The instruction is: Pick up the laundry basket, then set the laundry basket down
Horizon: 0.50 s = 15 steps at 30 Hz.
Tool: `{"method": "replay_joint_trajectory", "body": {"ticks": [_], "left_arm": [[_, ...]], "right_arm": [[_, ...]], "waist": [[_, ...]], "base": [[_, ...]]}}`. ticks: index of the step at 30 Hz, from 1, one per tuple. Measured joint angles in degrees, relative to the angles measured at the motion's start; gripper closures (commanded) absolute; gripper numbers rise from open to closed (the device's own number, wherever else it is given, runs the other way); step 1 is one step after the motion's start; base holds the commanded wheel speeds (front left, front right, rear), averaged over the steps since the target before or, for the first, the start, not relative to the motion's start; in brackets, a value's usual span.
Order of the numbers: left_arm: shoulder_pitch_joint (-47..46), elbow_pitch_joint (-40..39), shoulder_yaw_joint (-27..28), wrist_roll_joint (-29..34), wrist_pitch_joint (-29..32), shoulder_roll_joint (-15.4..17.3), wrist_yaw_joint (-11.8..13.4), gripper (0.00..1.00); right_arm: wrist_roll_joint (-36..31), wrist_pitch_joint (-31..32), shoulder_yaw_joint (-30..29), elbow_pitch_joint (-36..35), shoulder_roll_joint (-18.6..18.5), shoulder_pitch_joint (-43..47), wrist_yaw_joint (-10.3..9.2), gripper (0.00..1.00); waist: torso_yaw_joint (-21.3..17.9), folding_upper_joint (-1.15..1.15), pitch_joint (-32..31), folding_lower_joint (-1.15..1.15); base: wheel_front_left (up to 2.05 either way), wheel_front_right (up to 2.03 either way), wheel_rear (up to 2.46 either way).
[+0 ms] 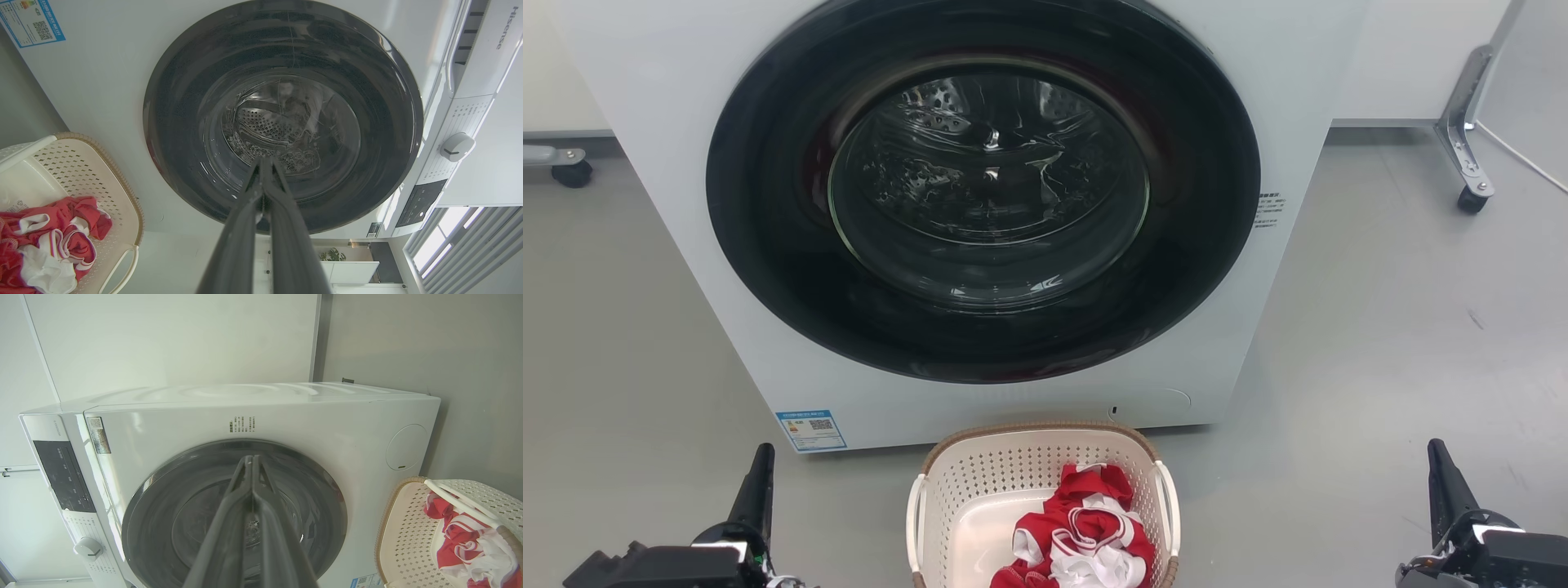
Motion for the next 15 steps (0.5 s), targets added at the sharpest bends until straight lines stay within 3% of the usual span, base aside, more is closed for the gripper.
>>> {"method": "replay_joint_trajectory", "body": {"ticks": [15], "left_arm": [[0.0,0.0,0.0,0.0,0.0,0.0,0.0,1.00]], "right_arm": [[0.0,0.0,0.0,0.0,0.0,0.0,0.00,1.00]], "waist": [[0.0,0.00,0.0,0.00]], "base": [[0.00,0.00,0.00]]}}
